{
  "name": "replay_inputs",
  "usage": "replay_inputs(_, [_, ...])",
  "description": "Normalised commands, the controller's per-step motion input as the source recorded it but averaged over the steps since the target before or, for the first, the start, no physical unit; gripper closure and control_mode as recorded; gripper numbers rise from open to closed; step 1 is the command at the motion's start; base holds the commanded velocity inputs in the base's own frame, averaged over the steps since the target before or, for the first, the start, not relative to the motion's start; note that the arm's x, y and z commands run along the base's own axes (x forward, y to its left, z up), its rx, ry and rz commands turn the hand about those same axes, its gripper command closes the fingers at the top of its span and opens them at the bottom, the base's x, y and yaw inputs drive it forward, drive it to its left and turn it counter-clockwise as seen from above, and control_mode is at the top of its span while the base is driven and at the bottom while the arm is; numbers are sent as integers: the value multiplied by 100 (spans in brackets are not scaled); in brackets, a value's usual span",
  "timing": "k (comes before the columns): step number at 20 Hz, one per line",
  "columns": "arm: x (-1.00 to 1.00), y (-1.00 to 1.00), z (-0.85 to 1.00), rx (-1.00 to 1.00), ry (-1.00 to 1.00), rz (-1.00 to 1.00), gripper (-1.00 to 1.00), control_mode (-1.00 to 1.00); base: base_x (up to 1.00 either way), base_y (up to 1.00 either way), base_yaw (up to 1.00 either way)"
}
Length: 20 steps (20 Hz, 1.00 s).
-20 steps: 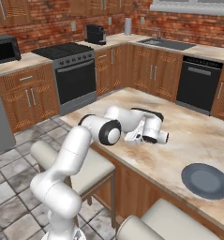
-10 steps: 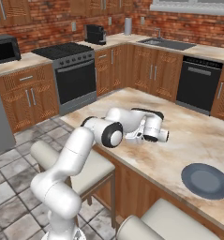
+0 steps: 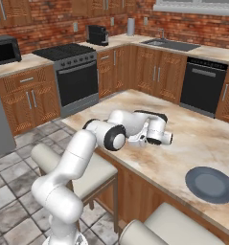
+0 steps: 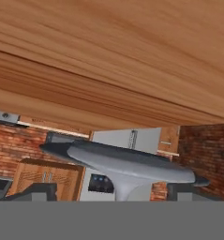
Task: Retrieve the wine glasses from the counter and place one next to each plate.
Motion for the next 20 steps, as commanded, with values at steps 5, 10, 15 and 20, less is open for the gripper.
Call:
replay_inputs(5, [-6, -22, 0, 0, 1, 0, -100, -100, 0, 0, 0])
replay_inputs(10, [-4, -36, 0, 0, 1, -5, -100, -100, 0, 0, 0])
replay_inputs(15, [-16, -39, 0, 1, 7, -6, -100, -100, 0, 0, 0])
replay_inputs(20, [-63, -14, 6, 0, -3, -7, -100, -100, 0, 0, 0])
